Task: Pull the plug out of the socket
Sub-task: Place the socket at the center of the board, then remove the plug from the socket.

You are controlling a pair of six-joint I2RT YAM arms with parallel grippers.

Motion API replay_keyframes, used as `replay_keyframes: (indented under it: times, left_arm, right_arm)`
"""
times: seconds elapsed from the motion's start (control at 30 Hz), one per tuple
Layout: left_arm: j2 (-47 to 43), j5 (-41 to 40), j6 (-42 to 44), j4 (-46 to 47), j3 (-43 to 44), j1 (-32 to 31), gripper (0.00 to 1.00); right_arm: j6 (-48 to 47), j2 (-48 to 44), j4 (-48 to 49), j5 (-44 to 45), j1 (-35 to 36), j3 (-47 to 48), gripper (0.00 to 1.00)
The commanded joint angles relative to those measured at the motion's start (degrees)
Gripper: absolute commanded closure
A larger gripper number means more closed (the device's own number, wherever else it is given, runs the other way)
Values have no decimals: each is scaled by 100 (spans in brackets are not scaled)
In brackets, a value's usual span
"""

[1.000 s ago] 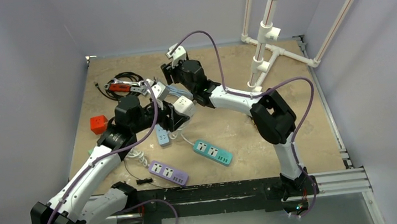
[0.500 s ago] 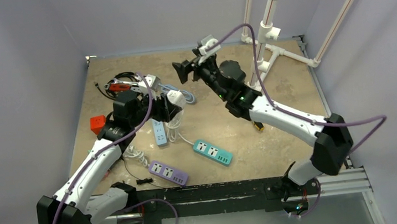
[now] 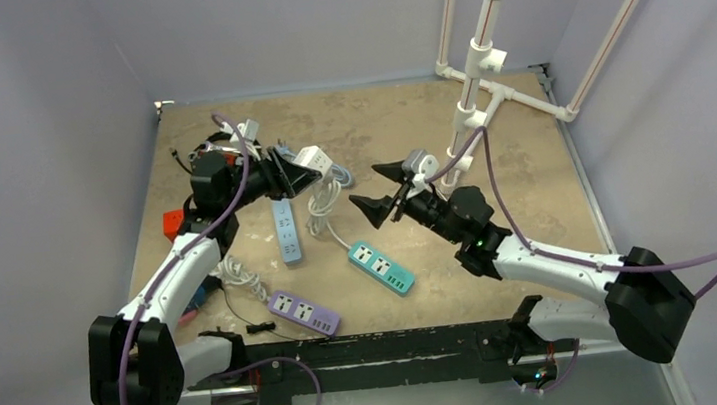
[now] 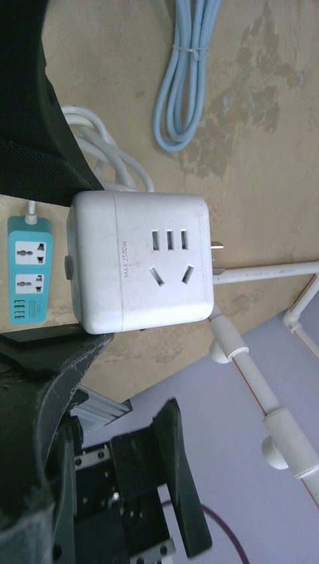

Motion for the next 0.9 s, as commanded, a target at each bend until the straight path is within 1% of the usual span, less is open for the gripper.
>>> replay_keyframes:
  times: [0.0, 0.1, 0.2, 0.23, 0.3, 0.37, 0.47, 0.57, 0.77, 0.87]
  left_arm:
    - [-174, 747, -237, 792, -30, 0, 100]
    - [-145, 993, -283, 851, -107, -71, 100]
    - [-86, 1189, -282, 872, -132, -212, 100]
    - [-37, 1278, -278, 872, -117, -280, 100]
    - [100, 1500, -267, 878, -58, -466, 100]
    - [207, 1668, -217, 855, -15, -666, 100]
    - [233, 1685, -121, 850, -13, -886, 100]
    - [221, 1658, -122, 862, -13, -915, 100]
    - [131, 1702, -246, 1060, -63, -915, 100]
    - [107, 1790, -398, 1296, -115, -915, 100]
  right_arm:
    - [112, 113, 1222, -195, 106, -520, 23]
    - [-27, 293, 1508, 198, 368, -712, 25]
    - [-60, 504, 2059, 560, 552, -917, 26]
    - [-56, 613, 2216, 640, 583, -945, 28]
    - [-85, 880, 2441, 879, 681, -901, 36]
    - [-227, 1135, 2601, 1098, 840, -821, 39]
    - [-319, 1386, 2744, 1467, 946, -769, 40]
    - [-317, 1436, 2758, 1865, 961, -781, 39]
    - [-392, 1674, 2676, 1805, 969, -647, 38]
    - [-407, 1810, 2517, 1965, 970, -493, 40]
